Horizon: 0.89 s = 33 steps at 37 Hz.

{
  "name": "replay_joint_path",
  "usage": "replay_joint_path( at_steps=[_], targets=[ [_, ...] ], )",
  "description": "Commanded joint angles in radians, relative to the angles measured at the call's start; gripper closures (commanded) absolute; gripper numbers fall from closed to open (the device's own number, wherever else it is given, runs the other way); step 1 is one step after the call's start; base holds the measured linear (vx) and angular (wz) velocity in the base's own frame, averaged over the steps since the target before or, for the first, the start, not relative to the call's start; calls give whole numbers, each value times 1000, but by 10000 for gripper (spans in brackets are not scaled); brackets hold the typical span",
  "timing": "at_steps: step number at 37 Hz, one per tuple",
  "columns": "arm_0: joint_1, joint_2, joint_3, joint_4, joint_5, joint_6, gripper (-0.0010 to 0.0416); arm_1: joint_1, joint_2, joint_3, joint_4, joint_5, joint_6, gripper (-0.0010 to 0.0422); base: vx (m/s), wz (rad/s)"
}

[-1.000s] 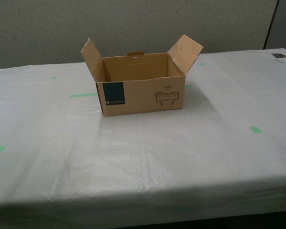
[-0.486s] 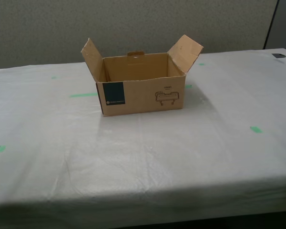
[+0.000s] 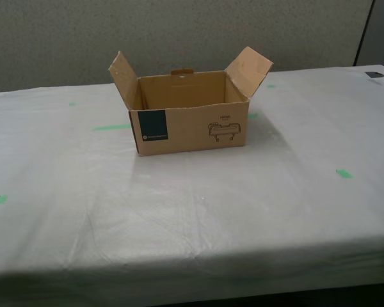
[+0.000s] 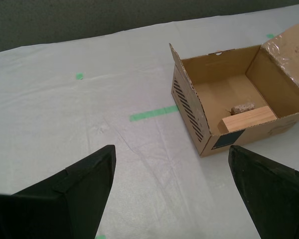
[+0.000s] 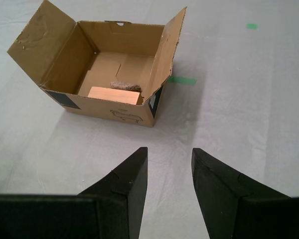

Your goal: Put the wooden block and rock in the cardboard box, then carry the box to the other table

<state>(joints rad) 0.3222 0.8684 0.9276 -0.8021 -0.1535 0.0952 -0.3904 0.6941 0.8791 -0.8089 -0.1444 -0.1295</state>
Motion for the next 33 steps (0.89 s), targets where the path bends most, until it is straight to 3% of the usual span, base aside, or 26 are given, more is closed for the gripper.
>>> replay_joint_path(
  at_steps=[1, 33],
  targets=[
    [0, 0, 1, 2, 2, 2, 287, 0, 0, 1, 0, 3, -1, 105, 0, 0],
    [0, 0, 1, 16, 2, 2, 286, 0, 0, 1, 0, 3, -1, 105, 0, 0]
  ],
)
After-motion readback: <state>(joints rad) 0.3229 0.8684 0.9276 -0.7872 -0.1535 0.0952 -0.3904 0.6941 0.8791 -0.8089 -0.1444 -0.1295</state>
